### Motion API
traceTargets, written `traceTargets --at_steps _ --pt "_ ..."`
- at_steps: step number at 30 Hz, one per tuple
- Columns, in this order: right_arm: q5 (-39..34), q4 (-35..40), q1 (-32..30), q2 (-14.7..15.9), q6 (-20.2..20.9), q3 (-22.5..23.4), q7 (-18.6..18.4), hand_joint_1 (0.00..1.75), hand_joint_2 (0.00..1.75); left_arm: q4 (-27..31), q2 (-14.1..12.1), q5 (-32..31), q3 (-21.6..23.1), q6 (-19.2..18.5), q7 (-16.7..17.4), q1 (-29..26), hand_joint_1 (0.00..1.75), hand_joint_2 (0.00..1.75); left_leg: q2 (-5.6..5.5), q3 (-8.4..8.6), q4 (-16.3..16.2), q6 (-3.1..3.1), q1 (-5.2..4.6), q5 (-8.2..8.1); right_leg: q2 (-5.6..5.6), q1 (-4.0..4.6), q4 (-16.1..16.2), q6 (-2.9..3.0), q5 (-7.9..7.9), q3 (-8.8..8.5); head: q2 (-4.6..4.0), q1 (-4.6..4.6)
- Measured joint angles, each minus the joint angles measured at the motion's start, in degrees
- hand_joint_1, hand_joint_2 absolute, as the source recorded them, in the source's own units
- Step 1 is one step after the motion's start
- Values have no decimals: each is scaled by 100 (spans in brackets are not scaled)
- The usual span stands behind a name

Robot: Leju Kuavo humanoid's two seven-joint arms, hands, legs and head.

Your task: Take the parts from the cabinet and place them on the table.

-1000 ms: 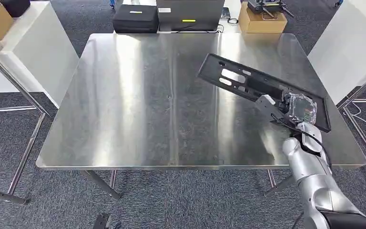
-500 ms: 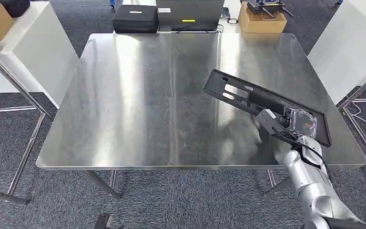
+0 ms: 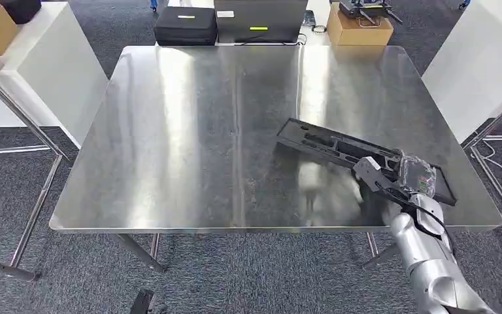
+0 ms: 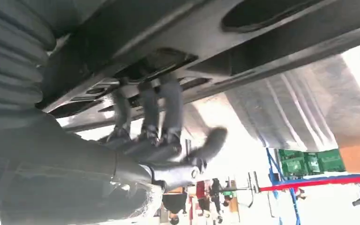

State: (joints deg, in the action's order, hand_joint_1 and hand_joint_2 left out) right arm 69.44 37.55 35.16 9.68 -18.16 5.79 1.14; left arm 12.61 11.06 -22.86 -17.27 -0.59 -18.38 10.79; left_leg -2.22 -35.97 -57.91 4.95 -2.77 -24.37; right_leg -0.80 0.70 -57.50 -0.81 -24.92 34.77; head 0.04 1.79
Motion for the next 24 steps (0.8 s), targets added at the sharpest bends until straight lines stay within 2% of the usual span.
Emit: traceTargets --at_steps 21,24 --pt "-171 85 -28 -33 -2 20 172 0 0 0 -28 2 -2 -109 83 5 0 0 1 4 0 0 0 0 0 0 0 0 0 -5 0 0" --pt "-915 175 -26 -55 263 134 573 0 0 0 -35 13 -4 -118 85 4 0 0 4 6 0 0 0 0 -2 0 0 0 0 -9 0 0"
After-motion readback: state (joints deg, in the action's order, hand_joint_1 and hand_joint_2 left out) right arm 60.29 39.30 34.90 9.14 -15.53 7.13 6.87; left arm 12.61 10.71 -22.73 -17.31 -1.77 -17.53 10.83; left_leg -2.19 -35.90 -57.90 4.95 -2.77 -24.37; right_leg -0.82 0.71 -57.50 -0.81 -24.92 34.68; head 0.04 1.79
